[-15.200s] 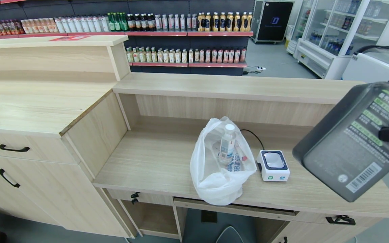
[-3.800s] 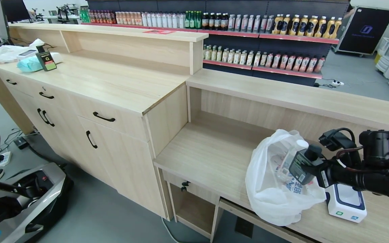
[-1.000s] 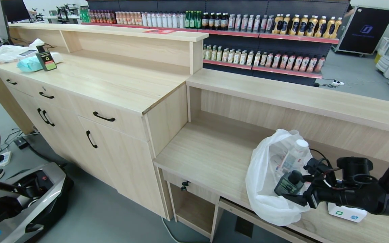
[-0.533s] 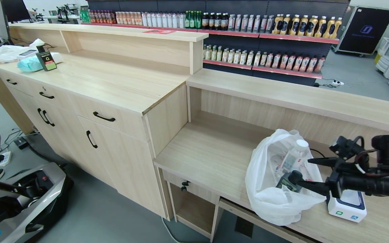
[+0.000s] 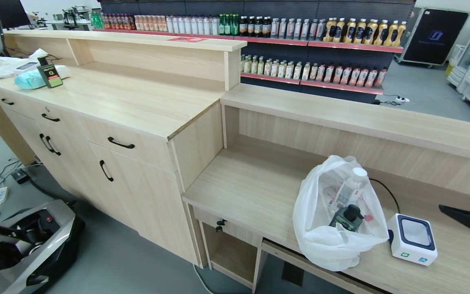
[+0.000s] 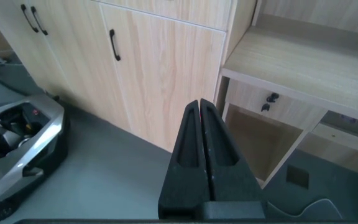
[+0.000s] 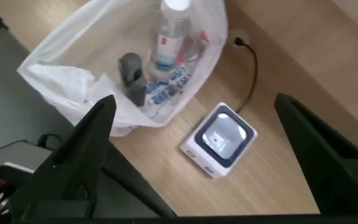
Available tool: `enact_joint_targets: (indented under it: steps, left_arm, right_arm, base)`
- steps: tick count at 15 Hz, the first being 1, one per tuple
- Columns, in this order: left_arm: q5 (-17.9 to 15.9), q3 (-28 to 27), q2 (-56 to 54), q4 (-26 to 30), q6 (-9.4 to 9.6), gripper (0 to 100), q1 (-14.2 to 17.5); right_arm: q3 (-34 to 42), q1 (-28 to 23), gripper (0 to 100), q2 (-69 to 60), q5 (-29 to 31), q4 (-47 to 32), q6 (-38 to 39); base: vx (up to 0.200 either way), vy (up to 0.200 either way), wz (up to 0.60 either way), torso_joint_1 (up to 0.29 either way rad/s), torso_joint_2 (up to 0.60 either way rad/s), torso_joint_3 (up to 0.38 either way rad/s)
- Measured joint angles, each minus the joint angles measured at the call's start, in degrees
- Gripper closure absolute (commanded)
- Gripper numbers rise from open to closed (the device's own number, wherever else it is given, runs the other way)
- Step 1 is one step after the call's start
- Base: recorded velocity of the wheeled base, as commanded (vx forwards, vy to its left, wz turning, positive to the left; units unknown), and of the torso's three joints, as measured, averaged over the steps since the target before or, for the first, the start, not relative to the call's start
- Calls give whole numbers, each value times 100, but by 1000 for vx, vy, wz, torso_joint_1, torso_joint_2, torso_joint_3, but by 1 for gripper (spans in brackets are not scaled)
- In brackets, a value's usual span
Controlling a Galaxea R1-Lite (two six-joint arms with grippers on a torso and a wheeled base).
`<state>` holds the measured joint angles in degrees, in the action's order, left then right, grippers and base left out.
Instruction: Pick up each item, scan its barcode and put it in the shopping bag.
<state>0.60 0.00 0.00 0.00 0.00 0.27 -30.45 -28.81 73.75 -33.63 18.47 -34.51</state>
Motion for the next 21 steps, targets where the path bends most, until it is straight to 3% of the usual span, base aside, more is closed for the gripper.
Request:
enact_joint_targets:
  steps: [4,8,10,14,17,21]
  left_arm:
    - [0,0,2,0,0,100,0]
    - [-2,0,2,0,0,100,0]
    - [0,0,0,0,0,100,-2]
    - [0,0,0,0,0,100,0]
    - [0,0,2,0,0,100,0]
    - [-2,0,0,0,0,100,-5]
  right_arm:
    - [-39,155,0,-245,1242,561,1196]
    - [69,406,0,-499,1848,627,1725]
    - [402,506,0,-842,1910,725,2398]
    - [1574,677,0,-2078,2581,851,2814]
    - [2472,1037,0,-3782,3163,375,3031]
    - [2931,1676,0,-5777,3496,-961,3227]
  base:
    - [0,0,-600,2,2,4]
    - [0,0,-300,0,2,0]
    - [0,0,0,0,0,0]
    - [0,0,0,0,0,0]
    - [0,0,0,0,0,0]
    - [0,0,0,0,0,0]
